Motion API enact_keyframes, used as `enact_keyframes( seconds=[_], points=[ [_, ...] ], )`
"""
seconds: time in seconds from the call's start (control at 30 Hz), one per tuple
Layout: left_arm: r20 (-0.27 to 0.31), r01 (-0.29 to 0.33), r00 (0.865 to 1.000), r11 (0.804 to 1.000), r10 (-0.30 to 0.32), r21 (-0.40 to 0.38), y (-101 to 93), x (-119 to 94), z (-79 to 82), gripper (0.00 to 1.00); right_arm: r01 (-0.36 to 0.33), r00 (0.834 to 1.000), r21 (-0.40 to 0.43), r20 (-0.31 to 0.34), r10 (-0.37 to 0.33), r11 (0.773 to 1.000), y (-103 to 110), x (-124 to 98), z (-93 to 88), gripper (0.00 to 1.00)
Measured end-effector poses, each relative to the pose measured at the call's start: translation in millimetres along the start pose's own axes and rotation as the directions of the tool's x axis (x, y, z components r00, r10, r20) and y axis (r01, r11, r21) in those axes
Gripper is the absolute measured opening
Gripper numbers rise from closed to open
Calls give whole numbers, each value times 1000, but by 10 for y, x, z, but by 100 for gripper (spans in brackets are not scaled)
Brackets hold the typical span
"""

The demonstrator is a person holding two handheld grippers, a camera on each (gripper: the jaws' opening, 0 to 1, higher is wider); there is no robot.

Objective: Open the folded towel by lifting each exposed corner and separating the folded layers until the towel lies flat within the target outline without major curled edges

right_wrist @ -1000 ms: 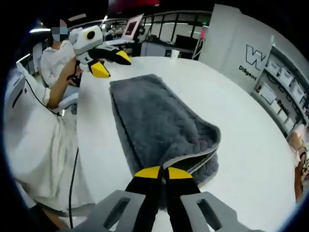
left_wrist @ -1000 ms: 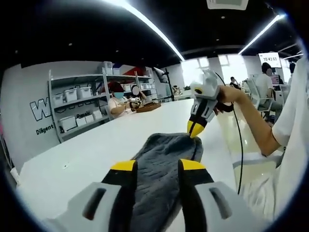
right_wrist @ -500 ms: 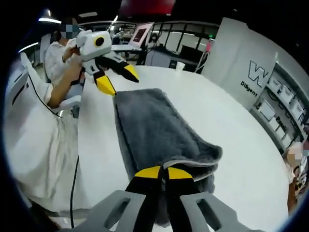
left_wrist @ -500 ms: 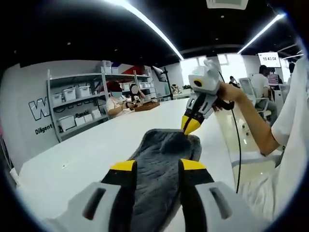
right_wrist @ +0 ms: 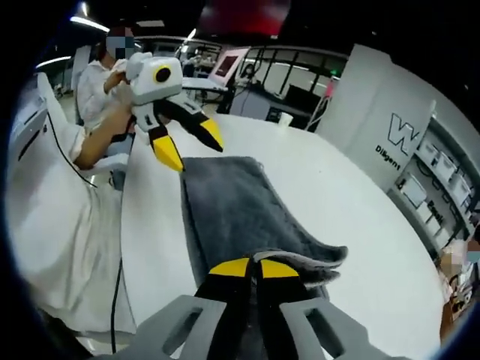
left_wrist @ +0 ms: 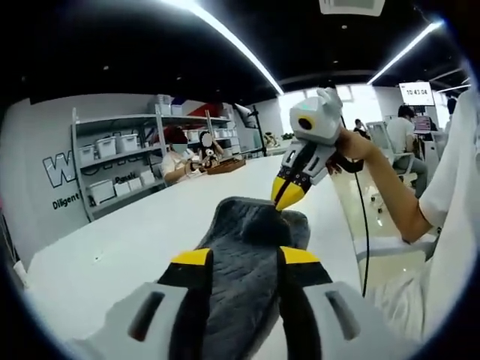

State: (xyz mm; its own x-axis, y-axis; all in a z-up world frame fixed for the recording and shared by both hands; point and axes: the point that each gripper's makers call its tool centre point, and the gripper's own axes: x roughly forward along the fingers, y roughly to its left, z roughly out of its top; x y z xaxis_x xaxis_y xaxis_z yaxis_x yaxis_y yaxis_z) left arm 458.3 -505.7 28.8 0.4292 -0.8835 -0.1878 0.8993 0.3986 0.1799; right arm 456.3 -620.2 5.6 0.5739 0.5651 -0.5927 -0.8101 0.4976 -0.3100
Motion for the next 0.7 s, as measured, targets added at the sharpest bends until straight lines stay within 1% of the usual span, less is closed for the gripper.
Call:
enact_keyframes(
  seconds=[0.1, 0.13, 0.17, 0.2, 0.23, 0.27, 0.33, 0.37, 0.4, 0.53, 0.6, 0.63, 0.7],
  points=[
    [-2, 1, 1000, 1000, -1, -21, -8, 11, -8, 35, -2, 1000, -10, 7, 2, 1000, 29, 31, 50, 0],
    [-21, -21, 1000, 1000, 21, -10, 17, 17, -35, 36, 0, 1000, -20, 11, 0, 1000, 35, 39, 70, 0],
    [-38, -41, 998, 999, 42, 23, 50, 17, -62, 37, 0, 1000, -25, 16, 0, 1000, 36, 45, 85, 0],
    [-47, -48, 998, 998, 50, 52, 53, 27, -77, 39, -2, 1000, -24, 16, 2, 1000, 42, 54, 96, 0],
    [-48, -38, 998, 997, 41, 60, 26, 47, -94, 40, -3, 1000, -30, 18, 3, 1000, 49, 63, 105, 0],
    [-46, -31, 998, 998, 33, 54, 10, 56, -102, 40, -5, 1000, -41, 19, 6, 999, 60, 77, 116, 0],
    [-28, 6, 1000, 1000, -6, -3, -54, 76, -90, 40, -9, 1000, -36, 20, 10, 999, 71, 98, 132, 0],
    [-24, 12, 1000, 1000, -13, -29, -69, 81, -84, 41, -12, 1000, -43, 19, 13, 999, 88, 114, 146, 0],
    [-25, 10, 1000, 1000, -11, -28, -64, 83, -82, 42, -11, 1000, -48, 21, 12, 999, 95, 124, 162, 0],
    [-31, -10, 999, 1000, 10, -1, -64, 103, -88, 44, -13, 999, -70, 36, 15, 997, 136, 159, 247, 0],
    [-50, -35, 998, 999, 36, 21, -41, 120, -118, 45, -17, 999, -83, 46, 21, 996, 166, 171, 294, 0],
    [-72, -48, 996, 997, 52, 53, -27, 134, -160, 45, -21, 998, -95, 49, 26, 995, 189, 181, 313, 0],
    [-80, -45, 996, 997, 51, 67, -46, 168, -192, 45, -22, 999, -108, 48, 27, 994, 211, 197, 329, 0]
  ],
)
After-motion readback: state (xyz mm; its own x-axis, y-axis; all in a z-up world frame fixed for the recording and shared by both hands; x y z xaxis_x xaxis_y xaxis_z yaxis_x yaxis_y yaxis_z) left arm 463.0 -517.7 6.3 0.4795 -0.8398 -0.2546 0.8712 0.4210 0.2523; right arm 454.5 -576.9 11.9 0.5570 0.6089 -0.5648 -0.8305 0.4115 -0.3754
